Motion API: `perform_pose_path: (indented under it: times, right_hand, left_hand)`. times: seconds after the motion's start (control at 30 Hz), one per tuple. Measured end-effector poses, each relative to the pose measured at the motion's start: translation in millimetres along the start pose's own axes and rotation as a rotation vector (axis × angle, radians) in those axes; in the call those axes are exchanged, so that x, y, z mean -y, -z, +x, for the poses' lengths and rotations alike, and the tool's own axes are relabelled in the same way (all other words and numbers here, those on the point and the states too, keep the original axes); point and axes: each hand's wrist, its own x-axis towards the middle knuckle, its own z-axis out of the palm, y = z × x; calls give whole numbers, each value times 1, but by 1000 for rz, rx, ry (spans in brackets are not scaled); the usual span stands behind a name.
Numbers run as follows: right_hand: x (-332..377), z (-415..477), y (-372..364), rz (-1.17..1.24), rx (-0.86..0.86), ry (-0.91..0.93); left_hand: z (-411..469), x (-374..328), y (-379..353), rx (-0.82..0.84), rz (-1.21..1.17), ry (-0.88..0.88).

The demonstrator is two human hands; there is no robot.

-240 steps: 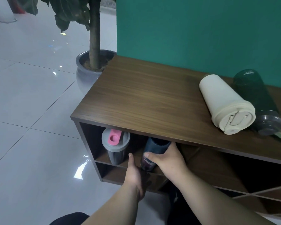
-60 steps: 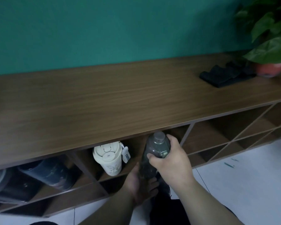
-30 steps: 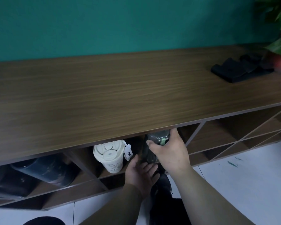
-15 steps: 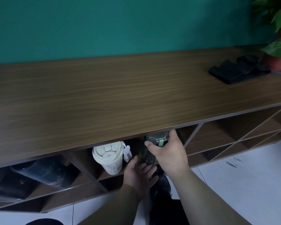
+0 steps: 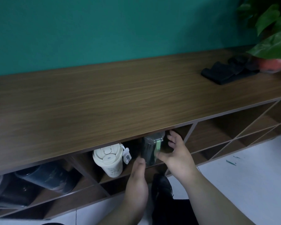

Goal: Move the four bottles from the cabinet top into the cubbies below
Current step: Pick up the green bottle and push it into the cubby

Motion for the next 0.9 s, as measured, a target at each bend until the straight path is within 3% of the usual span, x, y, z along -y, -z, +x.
perform_pose_path:
  times: [0.4, 0.9]
  right_hand:
    - [5, -4, -4, 73, 10, -23]
    - [4, -10, -10, 31, 26, -53]
  left_hand:
    - [-8, -31, -24, 170, 19, -134]
    - [-18, -40, -26, 149, 58, -126]
